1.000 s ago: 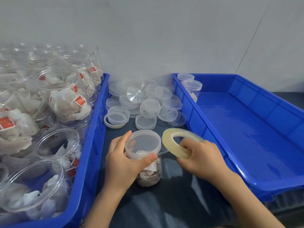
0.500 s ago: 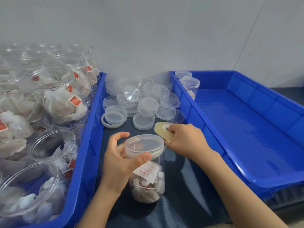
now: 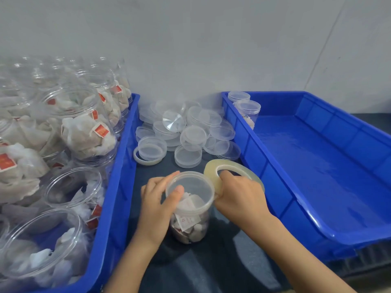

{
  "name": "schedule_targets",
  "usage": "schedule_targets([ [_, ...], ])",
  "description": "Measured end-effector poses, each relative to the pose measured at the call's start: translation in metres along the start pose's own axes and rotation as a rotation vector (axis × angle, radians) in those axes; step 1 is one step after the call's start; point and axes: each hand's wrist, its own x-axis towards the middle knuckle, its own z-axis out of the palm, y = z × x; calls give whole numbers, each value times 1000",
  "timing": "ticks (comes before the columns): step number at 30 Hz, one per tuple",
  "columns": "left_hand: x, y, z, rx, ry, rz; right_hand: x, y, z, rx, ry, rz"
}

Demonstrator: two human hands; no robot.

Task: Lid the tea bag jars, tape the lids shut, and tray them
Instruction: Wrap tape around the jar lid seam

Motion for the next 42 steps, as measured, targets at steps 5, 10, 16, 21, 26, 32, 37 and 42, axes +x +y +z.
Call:
schedule_targets([
  [5, 9, 3, -13, -139, 139, -88, -17, 8, -1, -27, -69, -112],
  [10, 10, 23, 1, 313, 176, -11, -36, 21, -2, 281, -181, -109],
  [16, -1, 34, 29, 919, 0, 87, -38, 20, 3, 383, -114, -42],
  [21, 8, 33, 13, 1107, -183, 104, -27, 26, -7, 134, 97, -143],
  [26, 12, 38, -2, 1196, -336, 88, -22, 26, -11, 18, 118, -55],
  [32, 10, 46, -2, 1187, -380, 112, -13, 21, -11, -167, 313, -106],
  [37, 4, 47, -4, 1169, -370, 127, 7, 23, -6, -185, 426, -176],
  [42, -4, 44, -7, 1038, -226, 181, 23, 13, 1, -175, 449, -213],
])
